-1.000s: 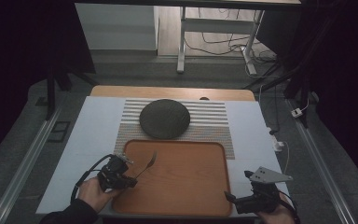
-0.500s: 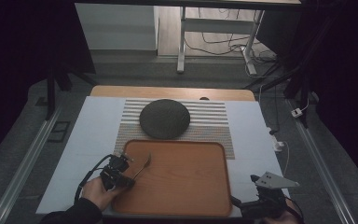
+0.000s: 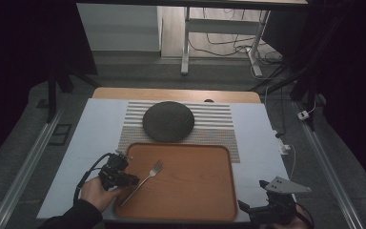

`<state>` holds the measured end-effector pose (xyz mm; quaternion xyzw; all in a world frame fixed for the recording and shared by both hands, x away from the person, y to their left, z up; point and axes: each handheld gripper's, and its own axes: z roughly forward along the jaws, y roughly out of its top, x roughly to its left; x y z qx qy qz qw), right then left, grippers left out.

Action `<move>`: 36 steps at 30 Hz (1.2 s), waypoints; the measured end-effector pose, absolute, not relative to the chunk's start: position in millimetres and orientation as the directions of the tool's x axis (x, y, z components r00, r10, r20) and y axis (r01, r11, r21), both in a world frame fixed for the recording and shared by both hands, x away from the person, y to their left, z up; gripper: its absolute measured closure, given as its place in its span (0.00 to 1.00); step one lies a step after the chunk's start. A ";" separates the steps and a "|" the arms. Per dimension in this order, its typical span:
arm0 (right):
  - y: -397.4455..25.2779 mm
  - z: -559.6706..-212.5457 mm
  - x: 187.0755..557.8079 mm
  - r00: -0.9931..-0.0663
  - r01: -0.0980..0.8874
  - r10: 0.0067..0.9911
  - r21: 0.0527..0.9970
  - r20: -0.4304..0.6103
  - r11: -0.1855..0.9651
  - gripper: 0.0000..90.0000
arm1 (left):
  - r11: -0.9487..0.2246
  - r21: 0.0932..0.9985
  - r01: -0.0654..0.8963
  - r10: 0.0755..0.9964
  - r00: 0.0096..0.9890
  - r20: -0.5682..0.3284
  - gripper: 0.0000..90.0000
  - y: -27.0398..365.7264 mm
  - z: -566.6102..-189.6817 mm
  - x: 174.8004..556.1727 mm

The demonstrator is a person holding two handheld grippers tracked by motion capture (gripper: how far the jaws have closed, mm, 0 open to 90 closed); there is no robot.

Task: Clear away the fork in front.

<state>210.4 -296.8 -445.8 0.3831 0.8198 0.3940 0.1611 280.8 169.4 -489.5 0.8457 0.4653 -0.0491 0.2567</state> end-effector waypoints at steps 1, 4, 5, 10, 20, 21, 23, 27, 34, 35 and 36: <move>-296.8 -445.7 210.6 -0.655 0.503 0.754 0.766 0.036 0.400 0.00 | -0.440 0.401 0.803 0.754 0.573 -0.321 0.90 168.2 -488.3 281.8; -296.2 -446.3 211.3 -0.655 0.510 0.754 0.762 0.042 0.401 0.00 | -0.468 0.425 0.775 0.723 0.612 -0.319 0.98 162.1 -486.5 286.3; -296.2 -446.5 211.6 -0.656 0.511 0.753 0.761 0.044 0.400 0.00 | -0.475 0.428 0.769 0.714 0.621 -0.324 0.98 159.0 -486.8 288.3; -295.5 -447.1 212.6 -0.660 0.517 0.749 0.753 0.048 0.407 0.00 | -0.518 0.437 0.735 0.674 0.666 -0.320 0.98 139.1 -493.0 299.4; -295.4 -447.7 213.5 -0.660 0.524 0.750 0.747 0.053 0.408 0.00 | -0.588 0.416 0.694 0.660 0.709 -0.248 0.98 103.5 -511.8 318.7; -295.7 -447.6 213.5 -0.660 0.524 0.750 0.746 0.051 0.411 0.00 | -0.579 0.421 0.698 0.671 0.701 -0.239 0.98 103.3 -511.8 320.2; -296.1 -447.6 213.7 -0.660 0.525 0.750 0.746 0.053 0.409 0.00 | -0.570 0.422 0.705 0.683 0.692 -0.233 0.98 106.9 -512.0 324.4; -296.6 -447.6 213.8 -0.660 0.527 0.749 0.746 0.058 0.406 0.00 | -0.536 0.420 0.732 0.720 0.656 -0.225 0.98 119.2 -512.1 330.6; -296.0 -447.8 214.0 -0.663 0.528 0.747 0.743 0.057 0.411 0.00 | -0.489 0.409 0.770 0.756 0.608 -0.243 0.98 140.7 -513.1 338.4; -295.9 -447.8 214.0 -0.662 0.528 0.747 0.743 0.057 0.411 0.00 | -0.486 0.406 0.774 0.758 0.605 -0.244 0.98 143.3 -513.0 339.3; -295.9 -447.9 214.1 -0.663 0.528 0.747 0.743 0.058 0.412 0.00 | -0.479 0.407 0.778 0.763 0.598 -0.245 0.98 145.6 -513.3 339.9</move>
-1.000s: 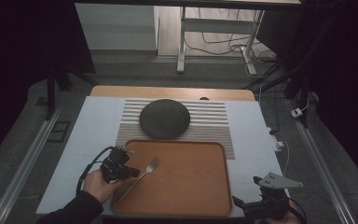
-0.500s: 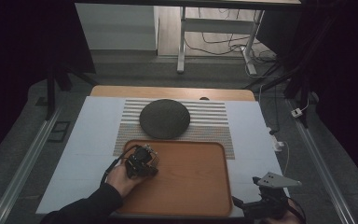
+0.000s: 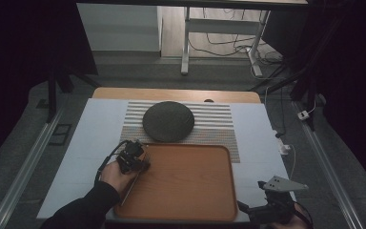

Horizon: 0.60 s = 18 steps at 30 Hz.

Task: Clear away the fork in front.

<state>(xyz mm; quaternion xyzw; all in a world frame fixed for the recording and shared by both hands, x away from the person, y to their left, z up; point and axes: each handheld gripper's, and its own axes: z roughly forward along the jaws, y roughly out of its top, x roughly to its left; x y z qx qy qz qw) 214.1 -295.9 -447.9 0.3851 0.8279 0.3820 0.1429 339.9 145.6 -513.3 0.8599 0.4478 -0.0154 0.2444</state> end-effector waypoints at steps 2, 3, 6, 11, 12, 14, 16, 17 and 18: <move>-296.0 -447.9 214.2 -0.663 0.530 0.746 0.742 0.059 0.412 0.00 | -0.470 0.406 0.784 0.769 0.589 -0.248 0.98 150.4 -513.6 341.1; -295.9 -447.9 214.3 -0.662 0.531 0.747 0.742 0.061 0.410 0.00 | -0.465 0.407 0.786 0.771 0.585 -0.250 0.98 152.5 -513.9 341.7; -295.9 -448.0 214.3 -0.663 0.531 0.746 0.741 0.061 0.411 0.00 | -0.457 0.406 0.791 0.777 0.577 -0.251 0.98 157.5 -514.1 343.0; -295.8 -448.0 214.4 -0.665 0.529 0.745 0.741 0.058 0.415 0.00 | -0.450 0.405 0.796 0.785 0.569 -0.246 0.98 162.2 -514.2 344.1; -295.8 -448.0 214.4 -0.665 0.528 0.745 0.741 0.057 0.415 0.00 | -0.444 0.406 0.798 0.788 0.564 -0.248 0.98 162.9 -514.3 344.2; -295.8 -448.0 214.4 -0.665 0.529 0.745 0.741 0.058 0.415 0.00 | -0.440 0.406 0.801 0.792 0.559 -0.246 0.98 165.0 -514.4 344.8; -295.8 -448.0 214.4 -0.665 0.529 0.745 0.741 0.058 0.415 0.00 | -0.433 0.405 0.805 0.798 0.552 -0.244 0.98 167.7 -514.5 345.6; -295.8 -448.0 214.5 -0.665 0.529 0.745 0.741 0.058 0.414 0.00 | -0.428 0.404 0.808 0.801 0.547 -0.244 0.98 169.1 -514.5 346.0; -295.8 -448.0 214.5 -0.665 0.529 0.745 0.740 0.059 0.414 0.00 | -0.423 0.404 0.811 0.804 0.542 -0.245 0.98 170.8 -514.7 346.4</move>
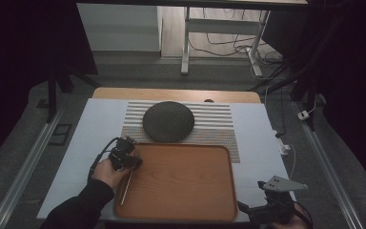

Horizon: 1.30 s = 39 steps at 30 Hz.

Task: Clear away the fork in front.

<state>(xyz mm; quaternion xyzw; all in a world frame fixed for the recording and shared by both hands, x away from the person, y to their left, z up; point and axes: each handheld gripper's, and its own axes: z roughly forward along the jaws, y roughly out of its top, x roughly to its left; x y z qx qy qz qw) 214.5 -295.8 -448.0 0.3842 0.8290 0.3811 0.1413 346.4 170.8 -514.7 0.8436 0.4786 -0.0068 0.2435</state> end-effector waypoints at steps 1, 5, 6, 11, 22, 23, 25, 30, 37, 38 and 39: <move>-295.8 -448.0 214.6 -0.665 0.529 0.745 0.740 0.059 0.414 0.00 | -0.417 0.403 0.814 0.808 0.536 -0.245 0.98 172.2 -514.7 346.7; -295.5 -447.9 214.5 -0.663 0.533 0.746 0.738 0.059 0.415 0.00 | -0.410 0.406 0.817 0.814 0.528 -0.241 0.98 174.8 -514.9 347.1; -295.6 -447.9 214.6 -0.664 0.532 0.745 0.737 0.058 0.417 0.00 | -0.411 0.407 0.815 0.816 0.529 -0.235 0.98 174.3 -514.8 346.9; -295.8 -448.0 214.6 -0.663 0.531 0.746 0.740 0.061 0.412 0.00 | -0.418 0.428 0.801 0.811 0.542 -0.222 0.90 171.8 -512.3 345.2; -296.2 -447.9 215.0 -0.660 0.537 0.748 0.740 0.071 0.404 0.00 | -0.416 0.526 0.742 0.772 0.594 -0.227 0.57 176.4 -496.6 337.3; -296.1 -447.9 215.0 -0.660 0.537 0.748 0.740 0.071 0.404 0.00 | -0.411 0.534 0.739 0.769 0.596 -0.231 0.54 177.4 -495.4 336.5; -295.8 -447.9 215.1 -0.661 0.538 0.747 0.739 0.071 0.406 0.00 | -0.399 0.553 0.732 0.760 0.601 -0.247 0.47 179.1 -493.5 334.8; -295.1 -447.9 215.1 -0.662 0.539 0.747 0.735 0.067 0.411 0.00 | -0.379 0.579 0.722 0.742 0.611 -0.276 0.34 182.9 -488.7 330.9; -295.3 -447.9 215.4 -0.664 0.540 0.745 0.734 0.069 0.413 0.00 | -0.357 0.607 0.710 0.726 0.620 -0.298 0.23 186.4 -477.4 321.2; -295.3 -448.0 215.4 -0.664 0.539 0.744 0.734 0.069 0.413 0.00 | -0.359 0.609 0.707 0.720 0.625 -0.301 0.22 187.4 -476.1 319.2; -295.2 -448.0 215.5 -0.664 0.539 0.745 0.734 0.068 0.414 0.00 | -0.353 0.613 0.707 0.716 0.626 -0.311 0.21 188.0 -475.1 316.9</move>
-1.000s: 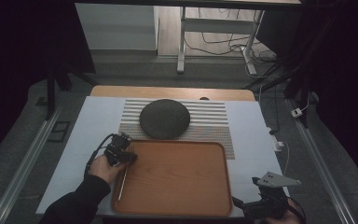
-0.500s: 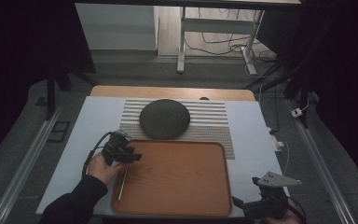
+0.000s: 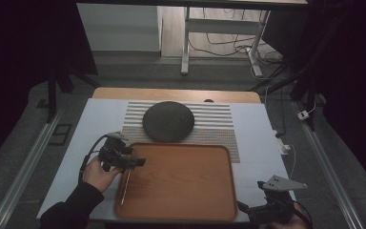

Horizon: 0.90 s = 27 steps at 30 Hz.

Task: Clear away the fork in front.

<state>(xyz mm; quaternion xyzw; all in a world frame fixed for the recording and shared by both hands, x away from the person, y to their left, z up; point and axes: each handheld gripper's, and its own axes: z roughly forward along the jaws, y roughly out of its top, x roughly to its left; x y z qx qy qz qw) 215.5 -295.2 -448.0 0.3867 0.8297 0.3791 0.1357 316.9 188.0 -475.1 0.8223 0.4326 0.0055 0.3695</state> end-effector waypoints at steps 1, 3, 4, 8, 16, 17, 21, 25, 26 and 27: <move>-295.1 -448.1 215.5 -0.664 0.538 0.745 0.735 0.069 0.412 0.00 | -0.352 0.617 0.704 0.710 0.630 -0.314 0.19 189.0 -474.0 314.5; -295.0 -448.1 215.4 -0.664 0.538 0.745 0.735 0.067 0.413 0.00 | -0.352 0.625 0.697 0.700 0.639 -0.319 0.15 191.3 -471.7 309.5; -295.0 -448.1 215.4 -0.663 0.537 0.746 0.735 0.065 0.414 0.00 | -0.345 0.631 0.695 0.697 0.640 -0.323 0.13 192.3 -470.6 306.9; -294.5 -448.2 215.4 -0.663 0.537 0.746 0.734 0.064 0.415 0.00 | -0.324 0.650 0.688 0.686 0.644 -0.340 0.08 197.0 -467.2 298.2; -294.3 -448.3 215.6 -0.663 0.538 0.746 0.733 0.063 0.416 0.00 | -0.314 0.670 0.673 0.666 0.659 -0.350 0.04 208.1 -465.0 277.1; -294.3 -448.3 215.6 -0.663 0.538 0.746 0.733 0.063 0.416 0.00 | -0.309 0.672 0.672 0.665 0.658 -0.353 0.03 210.1 -464.5 274.0; -294.2 -448.3 215.7 -0.662 0.539 0.747 0.732 0.062 0.417 0.00 | -0.287 0.693 0.662 0.656 0.663 -0.361 0.02 219.9 -461.8 261.5; -294.1 -448.3 215.8 -0.662 0.540 0.747 0.731 0.063 0.417 0.00 | -0.266 0.713 0.649 0.651 0.666 -0.364 0.02 228.9 -459.9 250.5; -294.1 -448.3 215.8 -0.662 0.540 0.747 0.731 0.063 0.417 0.00 | -0.267 0.717 0.644 0.651 0.669 -0.358 0.01 230.9 -459.7 248.0; -294.1 -448.3 215.8 -0.662 0.540 0.747 0.731 0.063 0.417 0.00 | -0.268 0.723 0.637 0.654 0.671 -0.349 0.01 232.5 -459.7 245.5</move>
